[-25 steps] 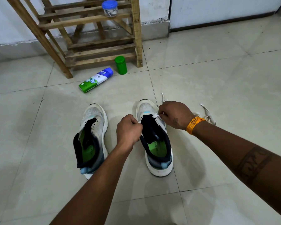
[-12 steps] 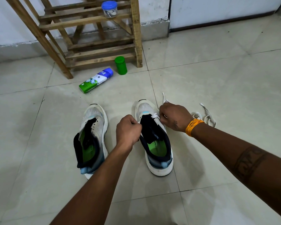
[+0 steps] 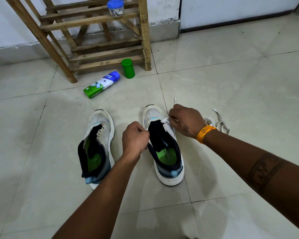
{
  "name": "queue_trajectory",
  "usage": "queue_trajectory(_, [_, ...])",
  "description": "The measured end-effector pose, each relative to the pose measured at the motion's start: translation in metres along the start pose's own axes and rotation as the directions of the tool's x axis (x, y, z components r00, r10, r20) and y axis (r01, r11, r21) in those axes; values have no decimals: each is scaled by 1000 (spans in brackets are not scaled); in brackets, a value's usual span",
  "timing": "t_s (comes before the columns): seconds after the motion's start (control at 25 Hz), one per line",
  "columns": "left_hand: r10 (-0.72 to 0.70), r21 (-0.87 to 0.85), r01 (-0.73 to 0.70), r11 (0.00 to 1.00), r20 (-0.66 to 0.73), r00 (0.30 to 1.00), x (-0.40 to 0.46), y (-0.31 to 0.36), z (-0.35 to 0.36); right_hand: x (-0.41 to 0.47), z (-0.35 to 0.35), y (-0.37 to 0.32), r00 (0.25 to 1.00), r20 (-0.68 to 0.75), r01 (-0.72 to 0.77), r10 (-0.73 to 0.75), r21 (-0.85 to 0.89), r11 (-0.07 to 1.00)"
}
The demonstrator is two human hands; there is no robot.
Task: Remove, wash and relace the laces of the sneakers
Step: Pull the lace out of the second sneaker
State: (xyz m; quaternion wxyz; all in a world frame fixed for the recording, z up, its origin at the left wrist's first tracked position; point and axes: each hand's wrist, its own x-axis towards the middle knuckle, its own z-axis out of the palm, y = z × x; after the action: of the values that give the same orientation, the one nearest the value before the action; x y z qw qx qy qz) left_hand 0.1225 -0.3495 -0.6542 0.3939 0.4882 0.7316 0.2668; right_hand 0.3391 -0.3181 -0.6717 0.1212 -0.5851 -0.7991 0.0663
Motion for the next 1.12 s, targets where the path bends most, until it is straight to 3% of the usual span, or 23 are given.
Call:
queue_trajectory(0.12, [-5,13,5,1000,-6,1000,-1,2,-1,-6,2,17,946,5,-316,323,-187,930])
queue_trajectory(0.16, [2,22,-2,1000,-2,1000,-3,3,-1,-7,2,19,929,31,-353,370,-230,907])
queue_trajectory(0.24, [5,33,-5,999,5,1000,-3,3,-1,-6,1,16,946,60,-295,318,-244,924])
queue_trajectory(0.4, [6,31,-7,999,12,1000,-2,3,-1,3,-6,-6,999,54,8,2,-177,984])
queue_trajectory(0.48, [11,36,-11,999,14,1000,-2,3,0,4,-7,-5,993,100,84,-65,-193,978])
queue_trajectory(0.76, [10,16,-10,1000,23,1000,-3,4,-2,1,0,7,996,64,-40,59,-257,966])
queue_trajectory(0.92, [3,25,-3,1000,7,1000,-2,1,-4,-5,-2,29,957,34,-267,288,-282,921])
queue_trajectory(1.12, [3,34,-3,999,10,1000,0,2,-2,-6,-3,26,946,136,-270,295,-178,946])
